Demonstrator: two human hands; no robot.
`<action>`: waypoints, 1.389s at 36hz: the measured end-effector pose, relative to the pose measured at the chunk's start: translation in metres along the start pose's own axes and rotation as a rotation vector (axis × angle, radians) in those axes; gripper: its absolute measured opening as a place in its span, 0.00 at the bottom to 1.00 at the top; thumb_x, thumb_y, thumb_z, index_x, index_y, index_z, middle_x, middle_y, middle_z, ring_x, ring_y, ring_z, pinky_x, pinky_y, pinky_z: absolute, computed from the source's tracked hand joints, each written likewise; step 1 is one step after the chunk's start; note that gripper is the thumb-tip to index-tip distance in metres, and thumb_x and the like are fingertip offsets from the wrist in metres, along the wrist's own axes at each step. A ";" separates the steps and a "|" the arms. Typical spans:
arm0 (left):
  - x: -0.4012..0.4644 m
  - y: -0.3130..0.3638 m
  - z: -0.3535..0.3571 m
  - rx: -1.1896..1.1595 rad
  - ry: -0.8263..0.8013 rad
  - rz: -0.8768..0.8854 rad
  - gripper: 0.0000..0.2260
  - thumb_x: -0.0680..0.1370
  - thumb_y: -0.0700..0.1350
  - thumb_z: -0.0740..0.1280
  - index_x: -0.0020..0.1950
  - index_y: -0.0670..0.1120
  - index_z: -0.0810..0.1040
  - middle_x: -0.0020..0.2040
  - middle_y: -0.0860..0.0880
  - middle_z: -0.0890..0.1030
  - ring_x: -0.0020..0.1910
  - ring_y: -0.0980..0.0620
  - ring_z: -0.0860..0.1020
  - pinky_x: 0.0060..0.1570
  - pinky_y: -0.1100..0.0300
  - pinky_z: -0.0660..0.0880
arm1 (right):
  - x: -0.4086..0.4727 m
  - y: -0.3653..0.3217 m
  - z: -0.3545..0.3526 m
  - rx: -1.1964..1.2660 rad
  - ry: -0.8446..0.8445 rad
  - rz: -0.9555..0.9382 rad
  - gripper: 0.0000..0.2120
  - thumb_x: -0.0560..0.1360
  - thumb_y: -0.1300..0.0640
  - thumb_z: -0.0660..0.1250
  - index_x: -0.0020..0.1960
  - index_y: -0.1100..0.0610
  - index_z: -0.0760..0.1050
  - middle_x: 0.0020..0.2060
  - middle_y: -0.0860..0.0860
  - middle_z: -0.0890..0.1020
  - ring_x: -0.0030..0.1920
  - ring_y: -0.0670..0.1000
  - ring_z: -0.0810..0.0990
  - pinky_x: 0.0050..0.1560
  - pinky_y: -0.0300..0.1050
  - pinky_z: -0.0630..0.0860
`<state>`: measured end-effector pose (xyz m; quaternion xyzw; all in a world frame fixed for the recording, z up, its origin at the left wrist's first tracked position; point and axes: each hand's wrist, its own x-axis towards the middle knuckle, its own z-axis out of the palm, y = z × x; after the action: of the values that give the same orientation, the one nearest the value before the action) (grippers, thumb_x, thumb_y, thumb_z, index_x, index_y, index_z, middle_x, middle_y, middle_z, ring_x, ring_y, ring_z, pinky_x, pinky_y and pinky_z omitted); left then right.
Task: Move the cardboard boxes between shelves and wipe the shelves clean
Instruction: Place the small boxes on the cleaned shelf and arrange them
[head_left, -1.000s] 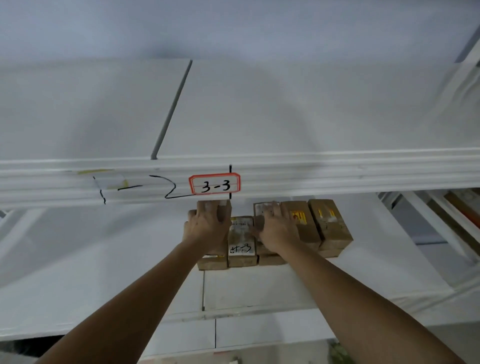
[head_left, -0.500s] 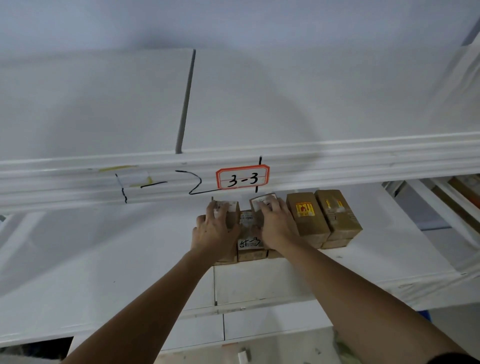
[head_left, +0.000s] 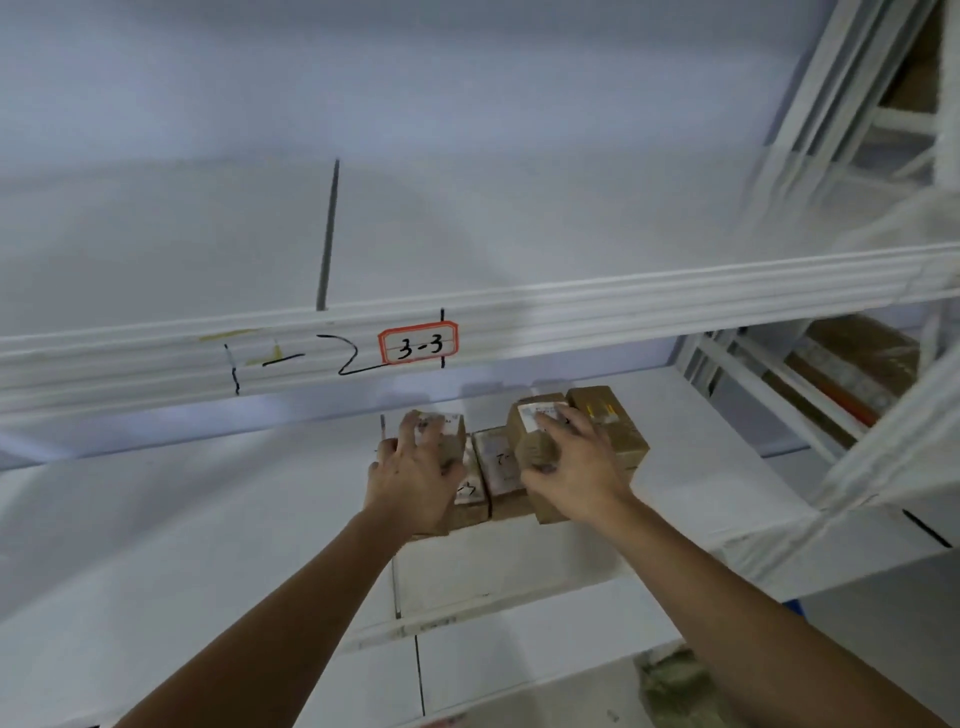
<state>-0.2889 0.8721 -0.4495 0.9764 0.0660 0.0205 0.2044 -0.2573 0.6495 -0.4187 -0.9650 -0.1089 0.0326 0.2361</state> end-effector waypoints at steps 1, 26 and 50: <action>-0.003 0.010 0.000 0.005 0.000 0.014 0.28 0.81 0.59 0.61 0.79 0.55 0.59 0.80 0.48 0.56 0.73 0.35 0.65 0.67 0.38 0.70 | -0.008 0.008 -0.008 0.009 0.010 0.014 0.39 0.70 0.39 0.69 0.79 0.46 0.64 0.80 0.46 0.58 0.78 0.58 0.58 0.74 0.51 0.64; -0.130 0.432 0.151 0.001 -0.248 0.534 0.28 0.82 0.62 0.57 0.81 0.59 0.56 0.81 0.53 0.54 0.72 0.41 0.65 0.70 0.46 0.68 | -0.288 0.330 -0.198 -0.061 0.201 0.515 0.38 0.72 0.40 0.68 0.79 0.49 0.64 0.79 0.49 0.60 0.75 0.57 0.62 0.73 0.46 0.62; -0.059 0.721 0.290 -0.030 -0.387 0.732 0.28 0.83 0.58 0.59 0.82 0.56 0.56 0.82 0.53 0.50 0.73 0.40 0.63 0.70 0.46 0.66 | -0.274 0.577 -0.318 -0.096 0.275 0.721 0.37 0.73 0.40 0.69 0.78 0.46 0.62 0.78 0.48 0.60 0.74 0.58 0.62 0.73 0.52 0.65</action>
<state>-0.2409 0.0949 -0.4256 0.9181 -0.3256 -0.0909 0.2067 -0.3752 -0.0536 -0.4005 -0.9467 0.2686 -0.0213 0.1765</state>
